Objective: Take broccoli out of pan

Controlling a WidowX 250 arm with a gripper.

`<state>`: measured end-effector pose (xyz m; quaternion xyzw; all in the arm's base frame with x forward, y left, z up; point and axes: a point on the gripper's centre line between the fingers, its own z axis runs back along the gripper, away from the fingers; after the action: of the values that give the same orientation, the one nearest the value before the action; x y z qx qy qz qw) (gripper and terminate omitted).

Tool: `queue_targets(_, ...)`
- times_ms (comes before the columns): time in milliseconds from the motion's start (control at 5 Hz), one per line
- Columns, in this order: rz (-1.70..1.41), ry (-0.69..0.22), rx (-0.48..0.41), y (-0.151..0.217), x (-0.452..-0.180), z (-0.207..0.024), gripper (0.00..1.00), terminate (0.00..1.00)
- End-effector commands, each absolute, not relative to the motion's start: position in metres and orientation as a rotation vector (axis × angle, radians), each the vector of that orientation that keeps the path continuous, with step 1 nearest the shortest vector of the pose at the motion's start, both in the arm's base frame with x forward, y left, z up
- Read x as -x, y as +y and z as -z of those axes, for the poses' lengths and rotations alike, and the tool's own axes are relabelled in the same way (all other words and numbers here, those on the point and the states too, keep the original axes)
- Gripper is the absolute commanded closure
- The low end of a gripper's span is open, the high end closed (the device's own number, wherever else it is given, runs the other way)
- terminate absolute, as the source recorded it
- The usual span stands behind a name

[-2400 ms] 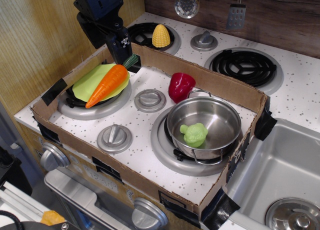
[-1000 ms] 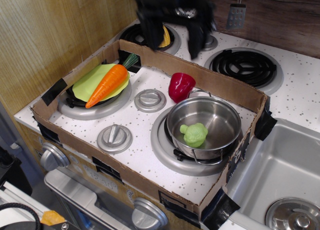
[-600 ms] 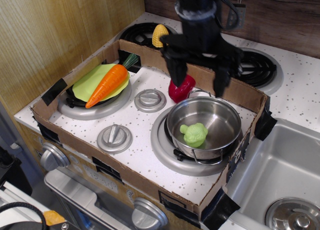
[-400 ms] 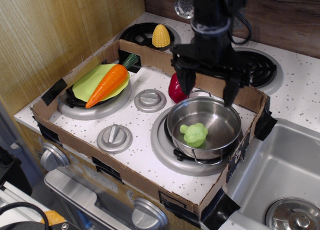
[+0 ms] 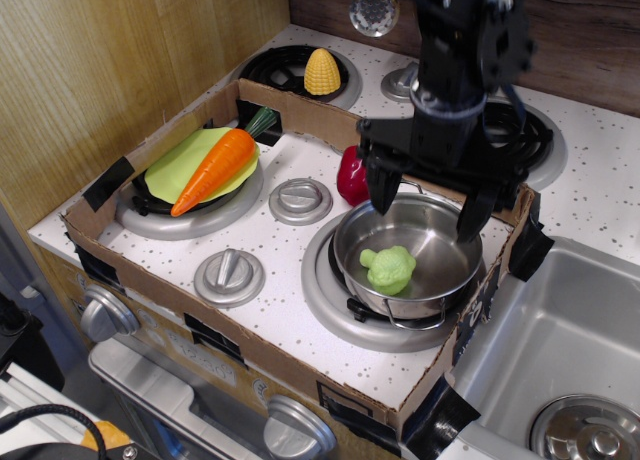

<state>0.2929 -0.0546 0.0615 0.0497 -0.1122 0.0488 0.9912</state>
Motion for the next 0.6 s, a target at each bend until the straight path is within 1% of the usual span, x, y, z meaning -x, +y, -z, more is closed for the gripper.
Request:
queue_targets(0, -0.105, -0.283, -0.145, -0.045, -0.295, -0.061, 0.0, 0.0)
queue_targets(200, -0.109, -0.29, -0.156, -0.041, -0.293, -0.055, 0.0, 0.0)
queue_targets(400, -0.123, -0.295, -0.146, -0.039, -0.291, -0.044, 0.0, 0.0)
